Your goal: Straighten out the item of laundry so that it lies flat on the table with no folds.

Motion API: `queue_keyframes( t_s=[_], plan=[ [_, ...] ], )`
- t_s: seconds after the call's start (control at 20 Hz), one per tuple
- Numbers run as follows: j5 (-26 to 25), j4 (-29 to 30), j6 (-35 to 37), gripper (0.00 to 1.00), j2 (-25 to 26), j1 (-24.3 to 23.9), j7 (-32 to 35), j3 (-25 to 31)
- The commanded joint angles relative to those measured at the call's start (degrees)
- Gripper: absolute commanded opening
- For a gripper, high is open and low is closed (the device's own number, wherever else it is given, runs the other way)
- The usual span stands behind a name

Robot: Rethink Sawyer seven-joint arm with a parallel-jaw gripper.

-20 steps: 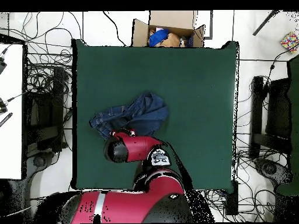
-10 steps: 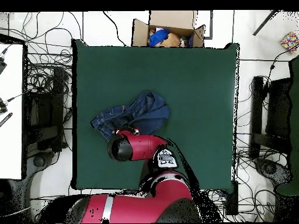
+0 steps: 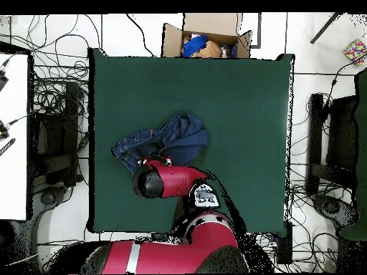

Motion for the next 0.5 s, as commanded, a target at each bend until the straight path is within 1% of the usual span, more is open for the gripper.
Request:
queue_keyframes(
  t_s=[0.05,0.25,0.5],
  plan=[
    [-2.5,-0.8,4.1,1.00,-4.0,-3.0,3.9,2.5],
    [-4.5,-2.6,8.4,1.00,-5.6,-7.7,-0.1,4.8],
    [-6.5,-3.3,12.2,1.00,-7.7,-10.7,-2.2,6.5]
  ],
)
